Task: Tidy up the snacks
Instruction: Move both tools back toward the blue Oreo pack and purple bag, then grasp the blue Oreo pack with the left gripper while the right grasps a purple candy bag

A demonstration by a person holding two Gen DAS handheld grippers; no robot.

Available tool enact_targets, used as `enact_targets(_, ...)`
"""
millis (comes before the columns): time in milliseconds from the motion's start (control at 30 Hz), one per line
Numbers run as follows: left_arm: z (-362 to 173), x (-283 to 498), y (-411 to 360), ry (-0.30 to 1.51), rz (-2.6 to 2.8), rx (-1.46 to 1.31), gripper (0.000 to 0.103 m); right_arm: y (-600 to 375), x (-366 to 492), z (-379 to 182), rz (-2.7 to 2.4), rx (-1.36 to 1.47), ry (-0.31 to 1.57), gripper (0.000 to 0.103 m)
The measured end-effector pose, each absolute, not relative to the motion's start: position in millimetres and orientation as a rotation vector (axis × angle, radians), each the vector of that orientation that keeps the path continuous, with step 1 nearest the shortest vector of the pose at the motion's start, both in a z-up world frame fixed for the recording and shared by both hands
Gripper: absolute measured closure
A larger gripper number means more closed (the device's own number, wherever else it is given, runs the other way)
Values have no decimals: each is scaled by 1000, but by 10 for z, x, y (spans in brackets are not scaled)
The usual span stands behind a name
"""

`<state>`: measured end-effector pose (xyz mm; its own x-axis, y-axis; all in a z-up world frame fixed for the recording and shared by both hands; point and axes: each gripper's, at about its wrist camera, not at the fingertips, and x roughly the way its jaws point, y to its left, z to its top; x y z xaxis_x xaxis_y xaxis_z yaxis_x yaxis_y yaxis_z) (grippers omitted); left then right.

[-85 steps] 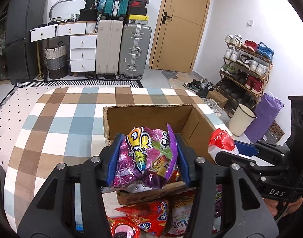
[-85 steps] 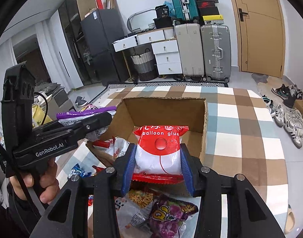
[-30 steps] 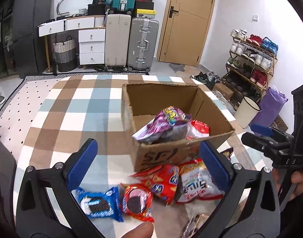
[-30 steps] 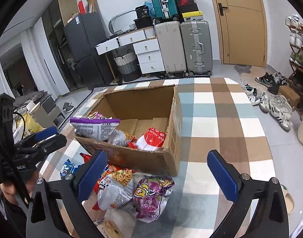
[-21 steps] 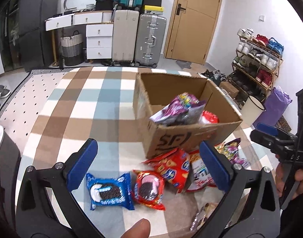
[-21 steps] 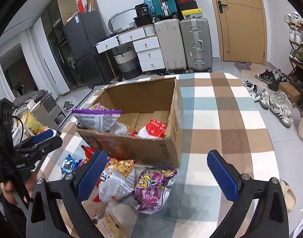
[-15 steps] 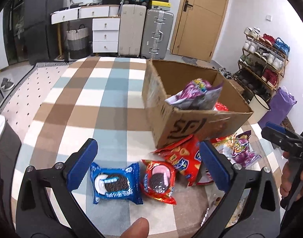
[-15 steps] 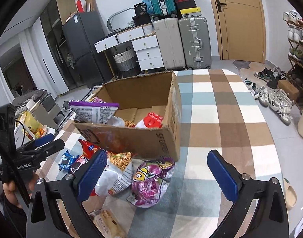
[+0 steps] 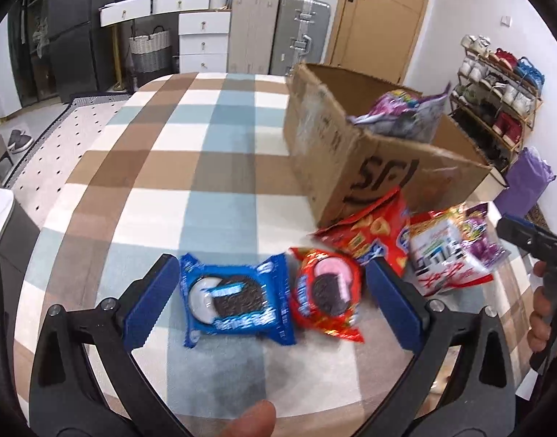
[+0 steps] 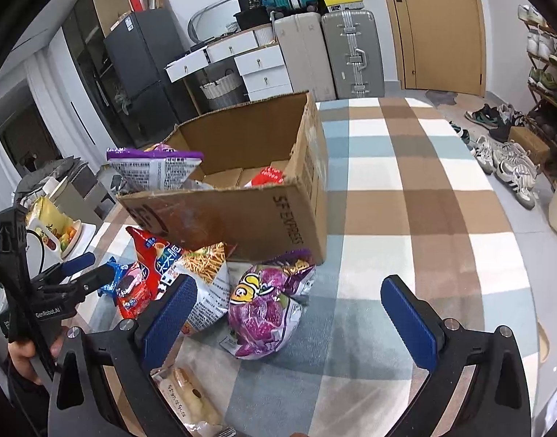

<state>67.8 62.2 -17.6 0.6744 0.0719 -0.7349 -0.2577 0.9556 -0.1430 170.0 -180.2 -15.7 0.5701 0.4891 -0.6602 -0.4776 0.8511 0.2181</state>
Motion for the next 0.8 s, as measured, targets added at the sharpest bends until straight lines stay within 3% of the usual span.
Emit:
enact_targets(600, -559, 662, 1053, 925, 274, -308, 2, -1767, 1891, -430, 562, 35, 880, 1)
enact_targets(800, -610, 705, 1008, 939, 266, -288, 3, -1729, 1976, -515, 593, 46, 908, 12)
